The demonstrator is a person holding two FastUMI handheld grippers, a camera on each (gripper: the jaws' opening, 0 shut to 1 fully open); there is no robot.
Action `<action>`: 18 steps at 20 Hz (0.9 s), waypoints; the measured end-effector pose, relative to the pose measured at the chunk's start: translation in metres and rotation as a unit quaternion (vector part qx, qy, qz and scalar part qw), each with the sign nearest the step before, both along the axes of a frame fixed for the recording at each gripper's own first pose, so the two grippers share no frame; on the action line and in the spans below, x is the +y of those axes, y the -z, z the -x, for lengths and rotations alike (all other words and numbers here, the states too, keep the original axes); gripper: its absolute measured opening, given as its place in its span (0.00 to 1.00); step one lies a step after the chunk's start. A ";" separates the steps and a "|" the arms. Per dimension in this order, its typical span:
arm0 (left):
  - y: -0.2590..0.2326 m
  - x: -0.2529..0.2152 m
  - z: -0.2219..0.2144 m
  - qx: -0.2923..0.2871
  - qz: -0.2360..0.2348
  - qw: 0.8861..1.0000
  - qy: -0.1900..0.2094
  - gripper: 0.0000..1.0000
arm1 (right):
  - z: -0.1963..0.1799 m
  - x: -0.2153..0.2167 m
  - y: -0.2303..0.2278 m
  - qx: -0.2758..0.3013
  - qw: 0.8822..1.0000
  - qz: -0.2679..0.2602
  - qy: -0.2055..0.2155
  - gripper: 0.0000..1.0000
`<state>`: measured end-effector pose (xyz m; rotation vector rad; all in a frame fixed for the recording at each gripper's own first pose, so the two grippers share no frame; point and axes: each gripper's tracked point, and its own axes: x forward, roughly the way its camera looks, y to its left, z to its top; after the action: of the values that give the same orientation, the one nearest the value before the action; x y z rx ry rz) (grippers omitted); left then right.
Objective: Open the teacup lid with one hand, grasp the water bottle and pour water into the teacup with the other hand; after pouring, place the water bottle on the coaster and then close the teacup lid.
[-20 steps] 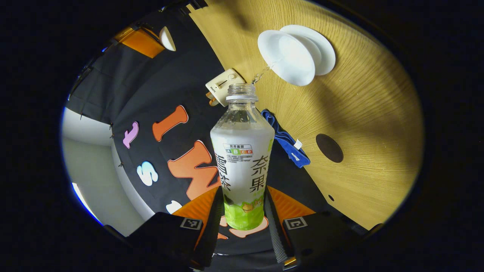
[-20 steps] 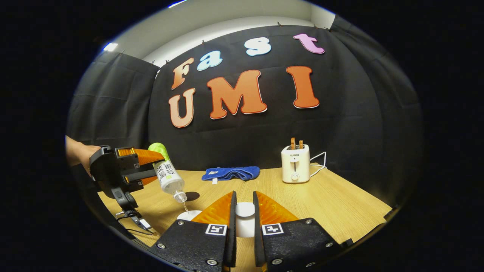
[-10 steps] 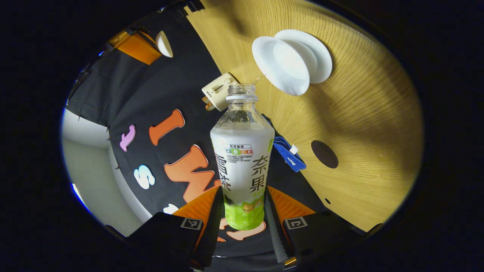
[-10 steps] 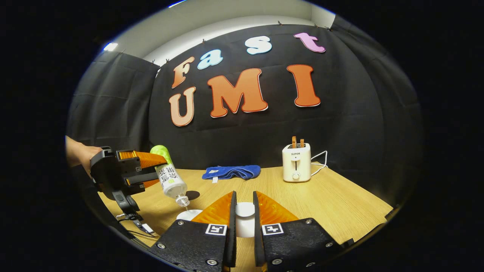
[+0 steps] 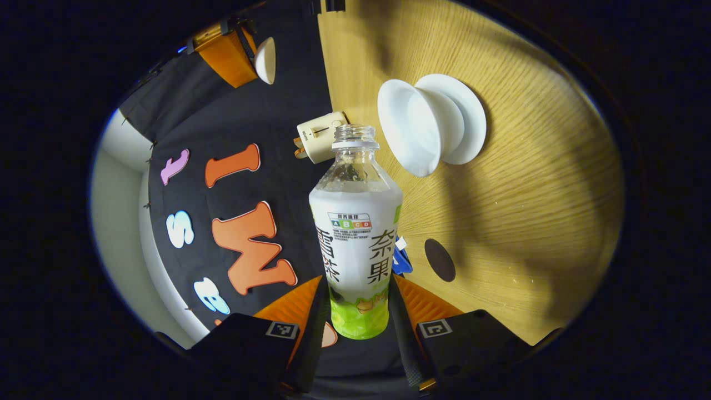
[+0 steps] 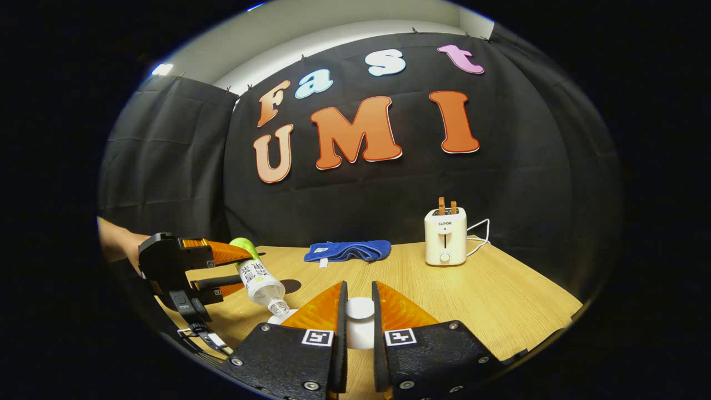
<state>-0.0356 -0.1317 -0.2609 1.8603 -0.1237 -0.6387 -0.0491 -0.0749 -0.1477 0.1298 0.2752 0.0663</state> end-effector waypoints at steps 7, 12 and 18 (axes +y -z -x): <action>-0.011 0.018 -0.005 0.029 0.203 0.977 -0.063 0.60 | -0.014 0.015 0.000 0.006 1.000 -0.007 -0.005 0.24; -0.036 0.045 -0.033 0.050 0.363 0.919 -0.145 0.64 | -0.029 0.028 0.003 0.010 1.000 -0.006 -0.008 0.19; -0.059 0.065 -0.052 0.098 0.555 0.794 -0.227 0.60 | -0.045 0.053 0.005 0.019 0.999 -0.010 -0.029 0.19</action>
<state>0.0161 -0.0662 -0.2024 0.6181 0.0839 -0.2802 -0.0036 -0.0220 -0.1527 0.1428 0.3166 0.1244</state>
